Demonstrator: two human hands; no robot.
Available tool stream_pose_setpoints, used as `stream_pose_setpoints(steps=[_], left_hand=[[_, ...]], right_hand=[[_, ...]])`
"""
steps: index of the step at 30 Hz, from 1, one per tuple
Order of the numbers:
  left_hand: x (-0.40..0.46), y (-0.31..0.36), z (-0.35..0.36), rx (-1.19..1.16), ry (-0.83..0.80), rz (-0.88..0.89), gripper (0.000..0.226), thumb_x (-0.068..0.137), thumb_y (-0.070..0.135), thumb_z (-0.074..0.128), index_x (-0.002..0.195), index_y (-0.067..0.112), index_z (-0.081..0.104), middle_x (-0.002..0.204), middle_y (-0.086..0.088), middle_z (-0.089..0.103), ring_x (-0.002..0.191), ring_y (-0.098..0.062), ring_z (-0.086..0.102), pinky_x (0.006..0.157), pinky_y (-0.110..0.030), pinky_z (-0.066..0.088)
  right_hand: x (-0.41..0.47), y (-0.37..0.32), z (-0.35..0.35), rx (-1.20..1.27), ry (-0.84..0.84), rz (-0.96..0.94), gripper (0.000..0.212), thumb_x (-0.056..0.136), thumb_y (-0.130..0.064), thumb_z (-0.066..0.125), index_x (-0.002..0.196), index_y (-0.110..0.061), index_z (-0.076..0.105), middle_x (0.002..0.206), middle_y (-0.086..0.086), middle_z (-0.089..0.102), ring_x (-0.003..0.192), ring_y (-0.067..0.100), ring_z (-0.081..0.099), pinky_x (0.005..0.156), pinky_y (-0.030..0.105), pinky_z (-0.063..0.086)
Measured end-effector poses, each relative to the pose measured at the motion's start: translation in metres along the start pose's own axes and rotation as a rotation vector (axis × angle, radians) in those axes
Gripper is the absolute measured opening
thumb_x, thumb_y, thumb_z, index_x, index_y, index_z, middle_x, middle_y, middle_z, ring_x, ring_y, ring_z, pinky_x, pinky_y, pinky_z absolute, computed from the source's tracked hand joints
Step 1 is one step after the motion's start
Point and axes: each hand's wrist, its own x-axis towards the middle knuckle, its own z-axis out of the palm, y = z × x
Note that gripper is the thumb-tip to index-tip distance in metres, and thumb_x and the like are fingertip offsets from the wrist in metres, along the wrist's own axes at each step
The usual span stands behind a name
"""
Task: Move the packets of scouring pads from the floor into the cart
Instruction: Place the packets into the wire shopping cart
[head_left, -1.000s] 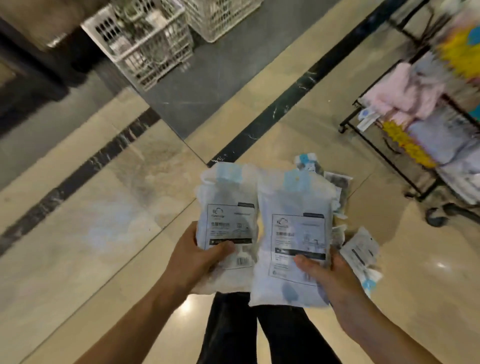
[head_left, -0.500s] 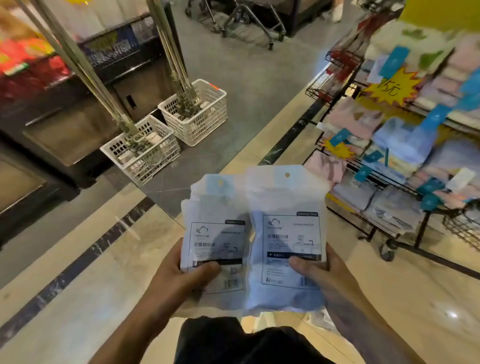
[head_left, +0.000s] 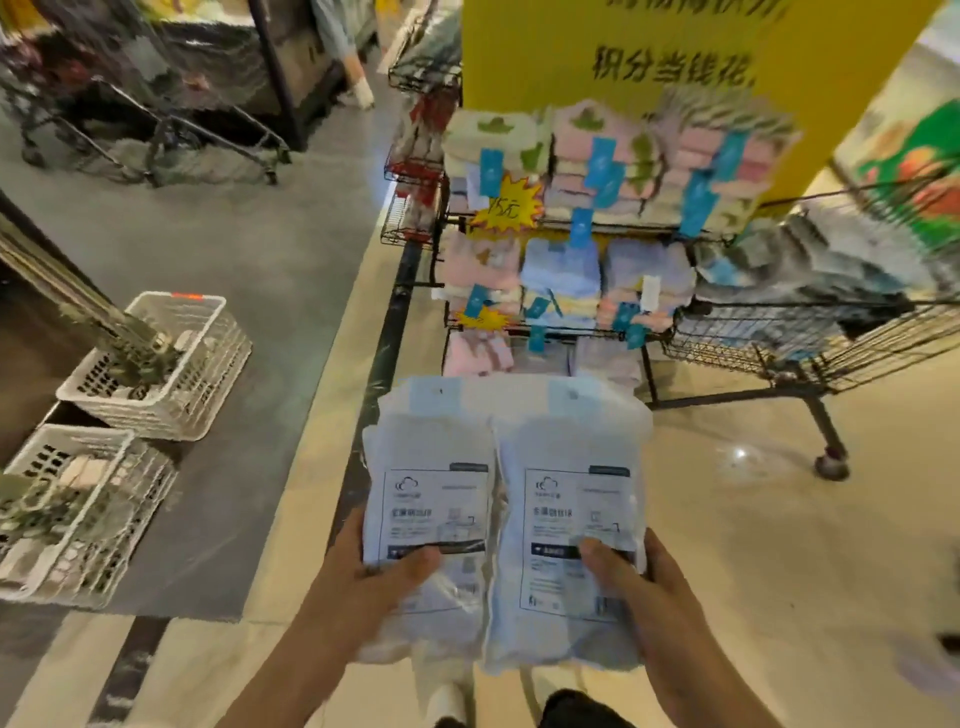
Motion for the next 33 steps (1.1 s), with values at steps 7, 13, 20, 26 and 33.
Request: stream_pose_setpoints(steps=[7, 13, 20, 26, 33], left_hand=[[0.027, 0.015, 0.058, 0.103, -0.221, -0.002, 0.053, 0.085, 0.022, 0.081, 0.131, 0.04, 0.061, 0.117, 0.011, 0.079, 0.098, -0.009, 0.076, 0.065, -0.021, 0.061], [0.031, 0.017, 0.162, 0.151, -0.325, -0.013, 0.05, 0.079, 0.015, 0.091, 0.114, 0.04, 0.064, 0.104, 0.011, 0.08, 0.093, -0.008, 0.075, 0.058, -0.015, 0.057], [0.018, 0.019, 0.329, 0.136, -0.38, -0.033, 0.05, 0.078, 0.013, 0.088, 0.121, 0.03, 0.067, 0.108, 0.009, 0.081, 0.104, -0.018, 0.076, 0.087, -0.037, 0.059], [-0.002, 0.031, 0.45, 0.102, -0.424, -0.034, 0.085, 0.034, 0.058, 0.101, 0.108, 0.035, 0.068, 0.093, 0.02, 0.08, 0.091, -0.007, 0.077, 0.066, -0.015, 0.057], [0.018, 0.052, 0.543, 0.162, -0.398, -0.07, 0.045, 0.078, 0.01, 0.088, 0.109, 0.034, 0.067, 0.086, 0.02, 0.08, 0.094, -0.008, 0.071, 0.068, -0.019, 0.053]], right_hand=[[-0.038, 0.01, -0.058, 0.109, 0.207, -0.037, 0.048, 0.078, -0.026, 0.087, 0.122, -0.023, 0.07, 0.112, 0.003, 0.082, 0.102, 0.029, 0.079, 0.095, 0.057, 0.061], [-0.06, 0.015, -0.144, 0.151, 0.384, -0.044, 0.033, 0.089, -0.022, 0.08, 0.119, -0.024, 0.069, 0.107, 0.001, 0.083, 0.091, 0.021, 0.081, 0.084, 0.049, 0.065], [-0.077, -0.005, -0.296, 0.224, 0.451, -0.06, 0.045, 0.085, -0.027, 0.083, 0.128, -0.029, 0.068, 0.113, -0.004, 0.082, 0.105, 0.024, 0.077, 0.098, 0.047, 0.059], [-0.081, -0.026, -0.411, 0.242, 0.497, -0.077, 0.033, 0.089, -0.024, 0.081, 0.117, -0.035, 0.069, 0.101, -0.011, 0.083, 0.089, 0.013, 0.079, 0.075, 0.03, 0.058], [-0.048, -0.051, -0.496, 0.238, 0.476, -0.077, 0.043, 0.085, -0.032, 0.082, 0.125, -0.033, 0.066, 0.106, -0.008, 0.083, 0.092, 0.012, 0.08, 0.08, 0.033, 0.062]])
